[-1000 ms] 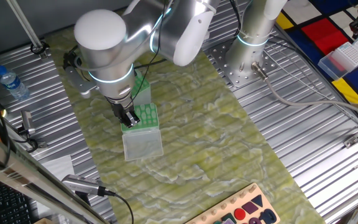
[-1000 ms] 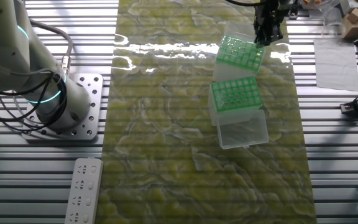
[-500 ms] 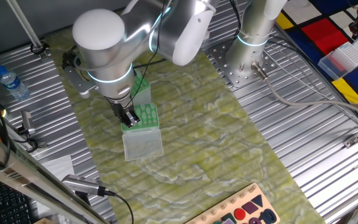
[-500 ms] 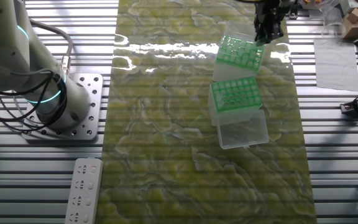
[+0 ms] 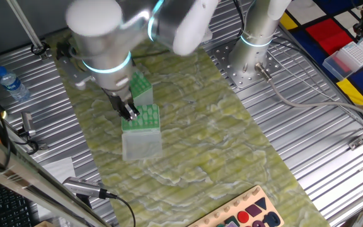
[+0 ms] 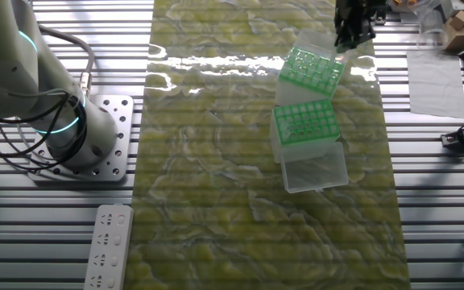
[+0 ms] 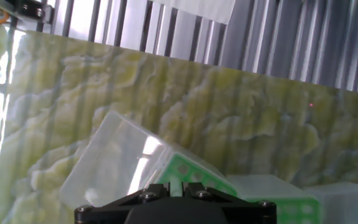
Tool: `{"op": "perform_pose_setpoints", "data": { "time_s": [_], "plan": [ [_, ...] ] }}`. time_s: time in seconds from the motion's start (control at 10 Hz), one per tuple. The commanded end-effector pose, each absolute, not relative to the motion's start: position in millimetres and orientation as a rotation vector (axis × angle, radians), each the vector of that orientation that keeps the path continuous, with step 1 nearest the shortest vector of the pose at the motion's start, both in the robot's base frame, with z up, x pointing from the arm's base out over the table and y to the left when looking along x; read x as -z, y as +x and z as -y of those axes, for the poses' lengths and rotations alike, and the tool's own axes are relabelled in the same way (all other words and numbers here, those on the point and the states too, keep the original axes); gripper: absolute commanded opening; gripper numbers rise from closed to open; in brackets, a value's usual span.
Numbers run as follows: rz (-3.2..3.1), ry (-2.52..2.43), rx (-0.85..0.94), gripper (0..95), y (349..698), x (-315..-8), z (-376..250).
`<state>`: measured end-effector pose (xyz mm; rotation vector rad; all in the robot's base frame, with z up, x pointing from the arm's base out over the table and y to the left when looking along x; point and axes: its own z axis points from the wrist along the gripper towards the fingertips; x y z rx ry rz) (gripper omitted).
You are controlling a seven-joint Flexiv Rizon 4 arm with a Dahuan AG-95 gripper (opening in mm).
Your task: Transfer all large pipette tips from one holder to another
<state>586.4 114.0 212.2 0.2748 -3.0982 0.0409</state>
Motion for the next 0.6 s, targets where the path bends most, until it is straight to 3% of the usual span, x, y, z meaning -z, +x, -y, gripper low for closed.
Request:
{"op": "perform_pose_setpoints", "data": {
  "time_s": [0.1,0.6],
  "plan": [
    [3.067,0.256,-0.037,0.0,592.9,-231.9,-112.8],
    [3.034,0.278,-0.030,0.0,592.4,-267.0,-105.9]
  ]
}}
